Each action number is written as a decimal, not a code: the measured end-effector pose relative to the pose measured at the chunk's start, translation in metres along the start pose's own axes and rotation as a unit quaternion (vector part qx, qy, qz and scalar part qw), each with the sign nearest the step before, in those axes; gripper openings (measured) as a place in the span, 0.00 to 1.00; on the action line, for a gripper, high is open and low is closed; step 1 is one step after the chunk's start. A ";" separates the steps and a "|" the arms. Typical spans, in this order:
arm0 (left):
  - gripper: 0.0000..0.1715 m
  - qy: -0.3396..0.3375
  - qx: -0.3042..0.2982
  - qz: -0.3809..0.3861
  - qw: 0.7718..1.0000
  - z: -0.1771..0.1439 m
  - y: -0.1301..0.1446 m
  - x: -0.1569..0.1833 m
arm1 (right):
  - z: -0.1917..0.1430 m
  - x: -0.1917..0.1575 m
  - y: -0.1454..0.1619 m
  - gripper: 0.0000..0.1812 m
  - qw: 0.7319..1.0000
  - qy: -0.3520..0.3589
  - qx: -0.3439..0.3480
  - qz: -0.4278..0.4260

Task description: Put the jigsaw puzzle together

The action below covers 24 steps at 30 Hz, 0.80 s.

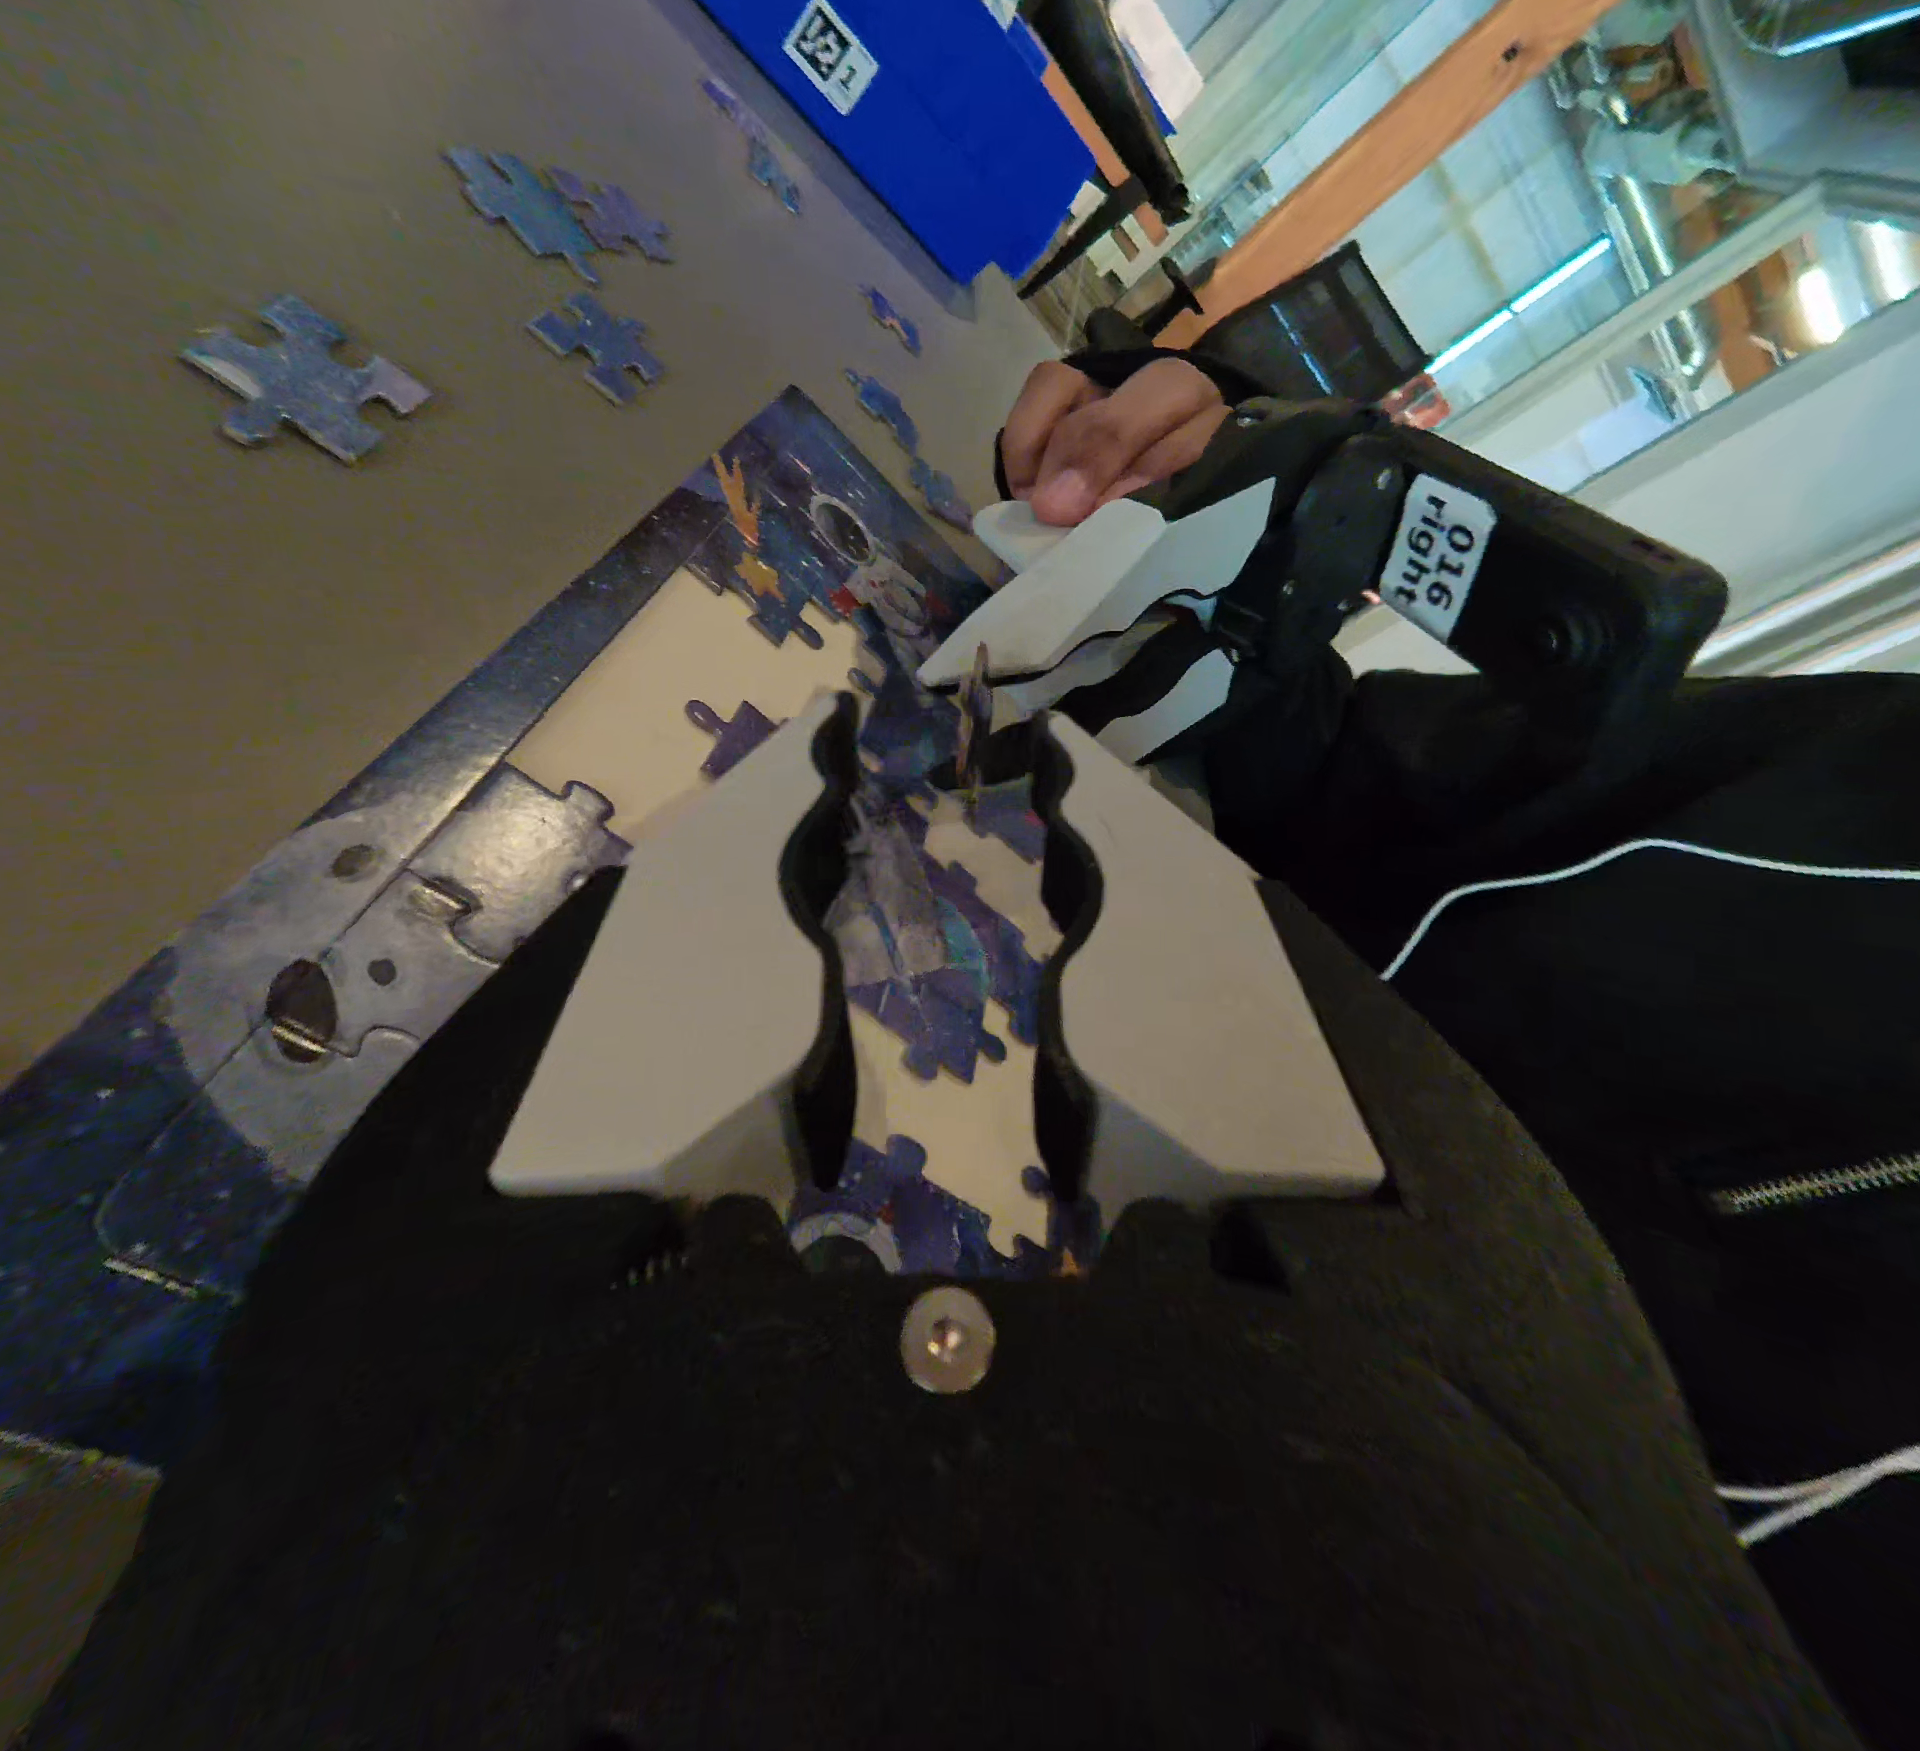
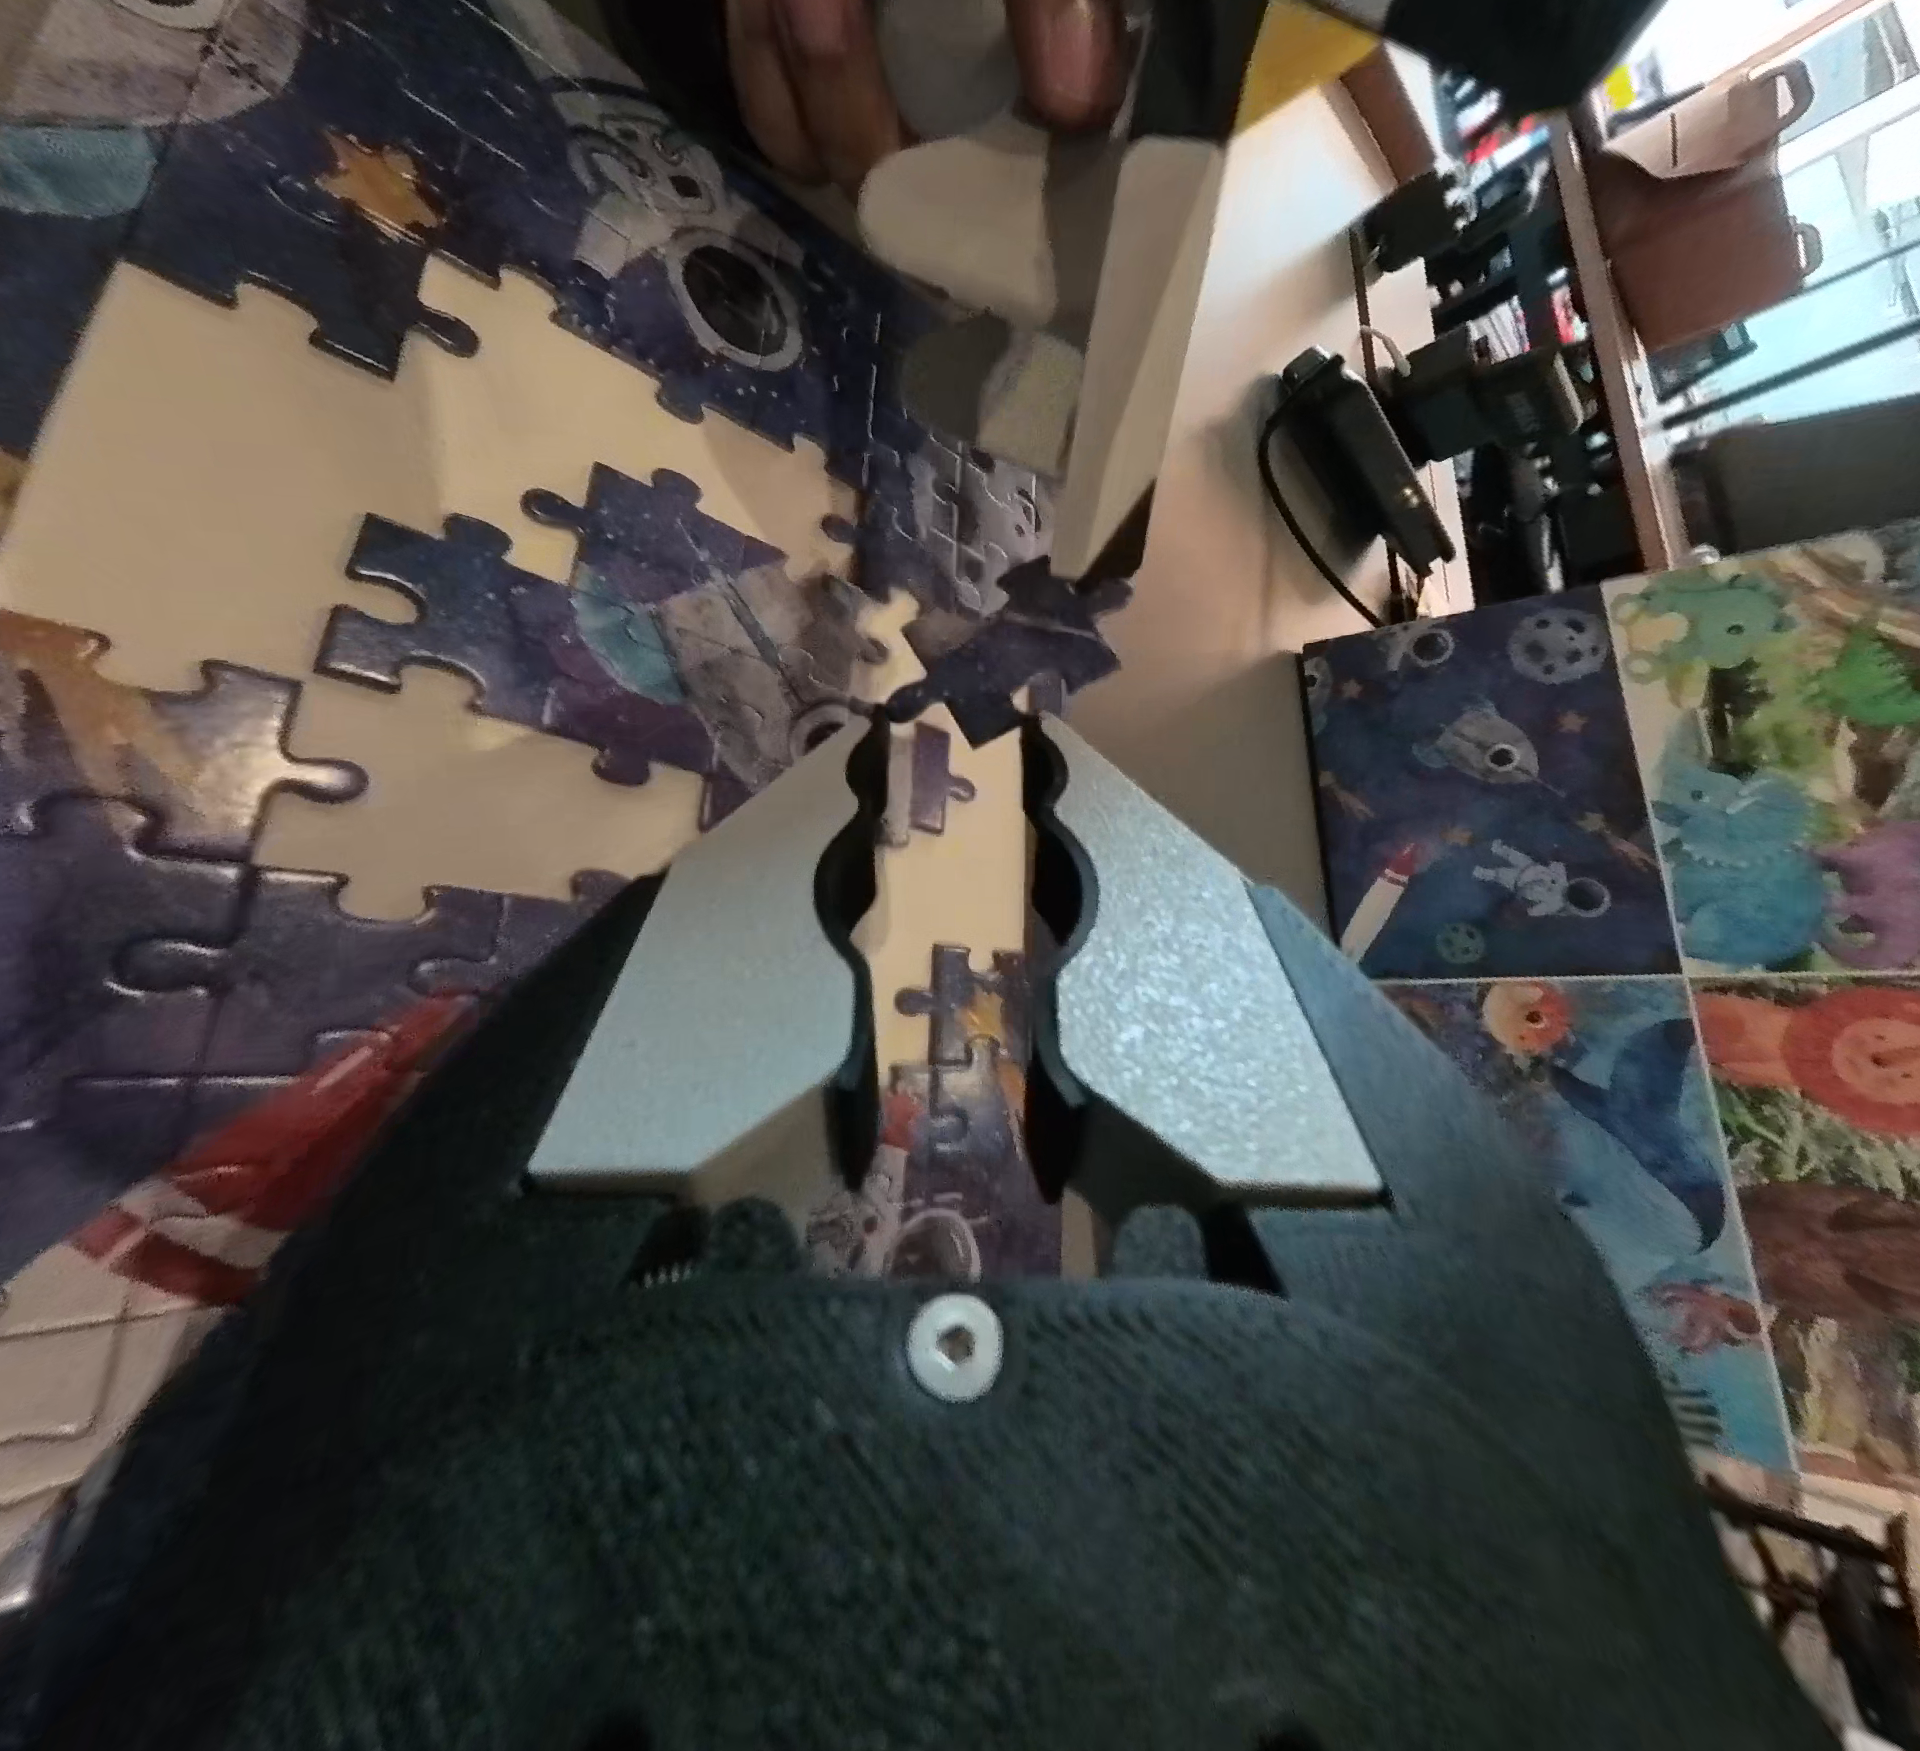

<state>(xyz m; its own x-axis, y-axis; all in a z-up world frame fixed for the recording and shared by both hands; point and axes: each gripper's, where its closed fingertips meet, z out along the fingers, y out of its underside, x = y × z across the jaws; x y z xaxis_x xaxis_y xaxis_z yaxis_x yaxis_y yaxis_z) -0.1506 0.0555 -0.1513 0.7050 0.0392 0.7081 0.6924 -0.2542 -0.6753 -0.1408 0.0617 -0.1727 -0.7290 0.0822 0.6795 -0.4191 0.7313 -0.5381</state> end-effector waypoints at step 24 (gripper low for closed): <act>0.21 -0.158 -0.078 0.166 0.970 0.007 0.016 -0.024 | 0.003 -0.004 0.054 0.23 0.944 -0.110 -0.083 0.300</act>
<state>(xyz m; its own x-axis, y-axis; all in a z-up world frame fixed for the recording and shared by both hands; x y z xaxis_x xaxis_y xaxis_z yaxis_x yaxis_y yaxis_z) -0.1554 0.0570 -0.1803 0.9141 0.2184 0.3416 0.4049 -0.4464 -0.7980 -0.1625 0.0991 -0.2060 -0.9106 0.3857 0.1481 0.1815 0.6955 -0.6953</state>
